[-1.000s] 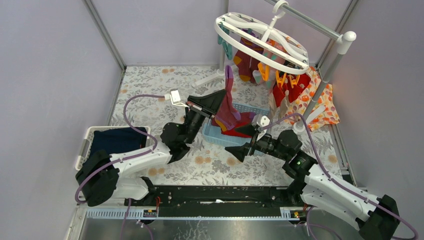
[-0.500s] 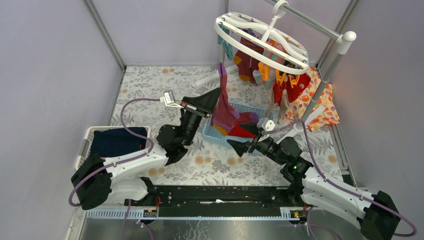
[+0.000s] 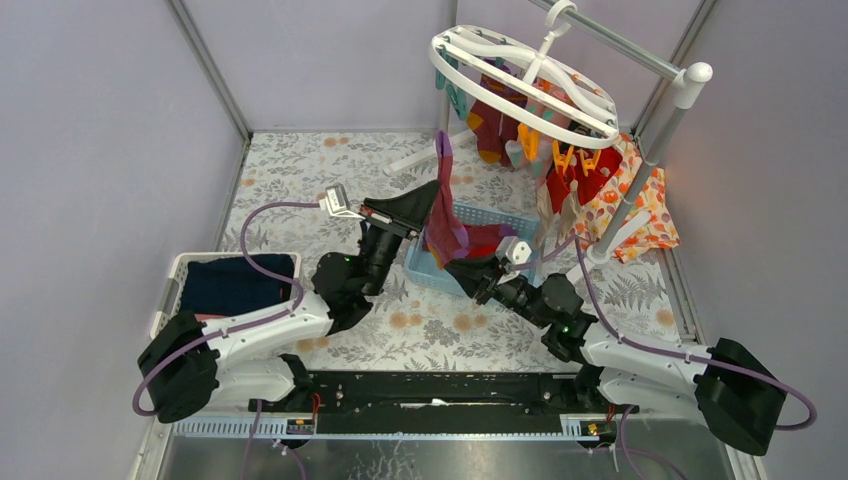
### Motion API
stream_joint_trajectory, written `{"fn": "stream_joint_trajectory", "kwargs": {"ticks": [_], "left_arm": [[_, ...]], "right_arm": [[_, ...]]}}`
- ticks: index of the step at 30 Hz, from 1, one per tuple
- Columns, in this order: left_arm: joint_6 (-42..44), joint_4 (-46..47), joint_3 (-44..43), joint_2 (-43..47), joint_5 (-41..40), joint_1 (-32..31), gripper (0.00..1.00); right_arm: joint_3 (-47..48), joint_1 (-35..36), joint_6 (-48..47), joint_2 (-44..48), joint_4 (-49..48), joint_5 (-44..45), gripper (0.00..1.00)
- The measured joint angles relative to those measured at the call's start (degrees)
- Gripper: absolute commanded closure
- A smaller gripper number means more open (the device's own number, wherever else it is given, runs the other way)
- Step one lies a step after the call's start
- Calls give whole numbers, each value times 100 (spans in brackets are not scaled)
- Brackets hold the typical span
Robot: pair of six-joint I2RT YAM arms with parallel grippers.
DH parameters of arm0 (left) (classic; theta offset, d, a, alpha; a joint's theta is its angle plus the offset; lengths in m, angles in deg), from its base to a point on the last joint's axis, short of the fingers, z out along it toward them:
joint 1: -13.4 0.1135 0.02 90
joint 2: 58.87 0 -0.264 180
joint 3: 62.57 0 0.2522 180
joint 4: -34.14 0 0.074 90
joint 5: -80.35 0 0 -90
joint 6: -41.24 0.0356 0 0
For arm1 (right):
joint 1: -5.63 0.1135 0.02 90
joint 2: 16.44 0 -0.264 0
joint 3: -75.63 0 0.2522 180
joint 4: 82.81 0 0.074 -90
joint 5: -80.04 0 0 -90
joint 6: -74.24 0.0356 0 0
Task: Clip the socks to the hanger
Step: Pick up the sock from the bin.
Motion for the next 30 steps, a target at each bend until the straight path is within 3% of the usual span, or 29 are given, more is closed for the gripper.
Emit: {"fn": "stream_joint_trajectory", "kwargs": {"ticks": [3,20,30], "left_arm": [[-42,-15,59,37,-46,0,100],[-131,-289,212,308,-262,0,100],[-249,-868,208,264,-457,0,50]], "right_arm": [[0,44,13,72,-173,98,99],[-39,68,76,610,59,232,100],[-39,111,450,997,455,-7,100]]}}
